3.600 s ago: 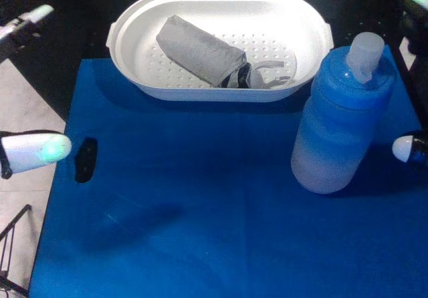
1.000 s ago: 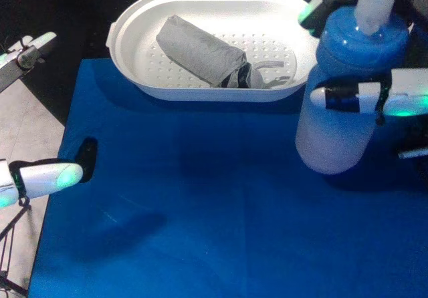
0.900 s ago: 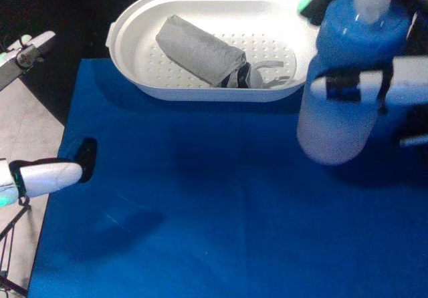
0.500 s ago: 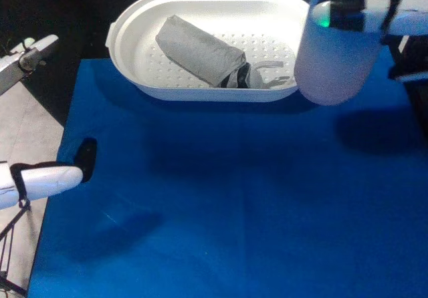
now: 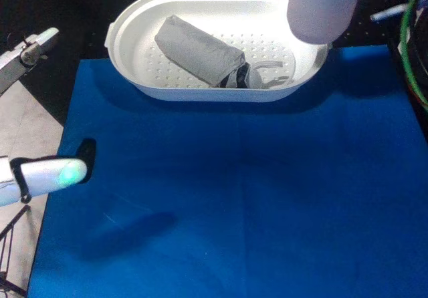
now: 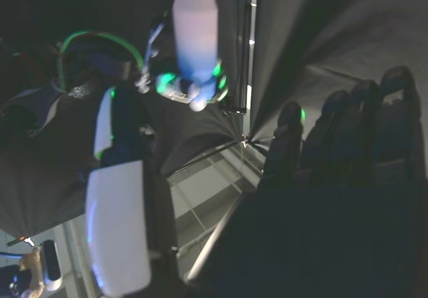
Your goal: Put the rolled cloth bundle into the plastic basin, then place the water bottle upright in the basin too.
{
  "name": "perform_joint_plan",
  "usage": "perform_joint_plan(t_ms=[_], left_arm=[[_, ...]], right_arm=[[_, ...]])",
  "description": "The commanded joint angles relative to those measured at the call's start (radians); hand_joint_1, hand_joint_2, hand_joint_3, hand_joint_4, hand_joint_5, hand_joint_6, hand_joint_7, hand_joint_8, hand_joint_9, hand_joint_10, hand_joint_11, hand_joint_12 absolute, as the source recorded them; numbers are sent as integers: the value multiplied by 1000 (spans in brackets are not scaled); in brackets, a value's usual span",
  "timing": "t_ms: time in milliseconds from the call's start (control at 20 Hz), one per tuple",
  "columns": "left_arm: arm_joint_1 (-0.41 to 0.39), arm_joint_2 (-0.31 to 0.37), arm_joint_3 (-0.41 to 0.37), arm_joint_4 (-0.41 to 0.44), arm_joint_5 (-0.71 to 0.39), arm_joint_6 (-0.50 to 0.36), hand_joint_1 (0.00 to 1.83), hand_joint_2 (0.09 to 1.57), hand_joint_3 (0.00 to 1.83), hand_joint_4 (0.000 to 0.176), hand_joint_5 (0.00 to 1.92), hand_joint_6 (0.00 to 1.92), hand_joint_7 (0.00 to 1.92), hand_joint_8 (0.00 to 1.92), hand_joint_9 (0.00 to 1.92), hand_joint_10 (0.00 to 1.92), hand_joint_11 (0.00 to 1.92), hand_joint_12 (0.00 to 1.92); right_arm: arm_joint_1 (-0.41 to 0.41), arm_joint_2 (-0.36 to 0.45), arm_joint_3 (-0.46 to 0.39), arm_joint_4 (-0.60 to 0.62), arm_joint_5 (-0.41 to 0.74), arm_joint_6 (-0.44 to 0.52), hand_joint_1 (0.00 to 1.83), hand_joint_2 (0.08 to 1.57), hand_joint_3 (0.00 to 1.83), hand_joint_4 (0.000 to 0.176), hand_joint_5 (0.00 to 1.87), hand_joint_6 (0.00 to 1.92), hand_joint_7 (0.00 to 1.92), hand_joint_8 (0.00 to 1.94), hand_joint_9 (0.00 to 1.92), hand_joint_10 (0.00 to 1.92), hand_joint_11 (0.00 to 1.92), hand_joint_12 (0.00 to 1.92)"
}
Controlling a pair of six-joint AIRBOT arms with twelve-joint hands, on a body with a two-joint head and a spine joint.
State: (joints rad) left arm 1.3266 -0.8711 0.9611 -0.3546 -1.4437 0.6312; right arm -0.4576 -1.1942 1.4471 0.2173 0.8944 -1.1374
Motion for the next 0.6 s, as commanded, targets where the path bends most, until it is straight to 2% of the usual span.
perform_joint_plan(t_ms=[0, 100, 200, 300, 350, 400, 450, 500, 550], left_arm=[[-10, -6, 11, 6, -123, -12, 648, 862, 6, 176, 60, 0, 0, 0, 0, 0, 0, 0], [-17, -12, 23, 18, -115, -22, 645, 862, 5, 176, 62, 1, 0, 0, 0, 0, 0, 0], [-30, -21, 37, 33, -113, -28, 627, 834, 0, 176, 63, 1, 0, 0, 0, 0, 0, 0], [-53, -27, 49, 50, -108, -30, 609, 826, 0, 176, 63, 1, 0, 0, 0, 0, 0, 0], [-61, -30, 55, 56, -107, -30, 602, 822, 0, 176, 56, 0, 0, 0, 0, 0, 0, 0], [-66, -34, 60, 60, -108, -31, 601, 823, 0, 176, 44, 0, 0, 0, 0, 0, 0, 0], [-73, -38, 66, 65, -108, -34, 601, 821, 0, 176, 47, 1, 0, 0, 0, 0, 0, 0], [-81, -43, 73, 70, -109, -42, 603, 811, 0, 176, 51, 3, 0, 0, 0, 0, 0, 0], [-89, -48, 79, 76, -107, -49, 603, 809, 0, 176, 52, 3, 0, 0, 0, 0, 0, 0]], right_arm=[[26, -12, 22, 30, 119, 17, 1277, 1079, 0, 0, 1047, 685, 1090, 1068, 1055, 1291, 922, 1707], [34, -59, 79, 56, 92, 17, 1276, 1080, 0, 0, 1056, 669, 1082, 1093, 1086, 1311, 979, 1725], [46, -96, 133, 67, 59, 17, 1242, 1104, 3, 0, 1003, 819, 1022, 1134, 974, 1229, 842, 1692], [50, -126, 177, 75, 38, 17, 1259, 1115, 0, 0, 989, 779, 1003, 1230, 1021, 1484, 929, 1875], [53, -148, 206, 79, 25, 17, 1256, 1126, 3, 0, 975, 799, 970, 1288, 970, 1568, 905, 1919], [54, -162, 225, 79, 19, 17, 1230, 1137, 2, 0, 954, 887, 941, 1276, 865, 1465, 781, 1826], [55, -177, 244, 79, 15, 17, 1220, 1139, 1, 0, 954, 914, 928, 1271, 838, 1416, 742, 1780], [56, -191, 261, 79, 13, 17, 1205, 1144, 1, 1, 948, 973, 909, 1233, 806, 1244, 687, 1657], [56, -199, 271, 79, 12, 18, 1218, 1145, 0, 0, 949, 920, 915, 1280, 821, 1357, 721, 1743]])
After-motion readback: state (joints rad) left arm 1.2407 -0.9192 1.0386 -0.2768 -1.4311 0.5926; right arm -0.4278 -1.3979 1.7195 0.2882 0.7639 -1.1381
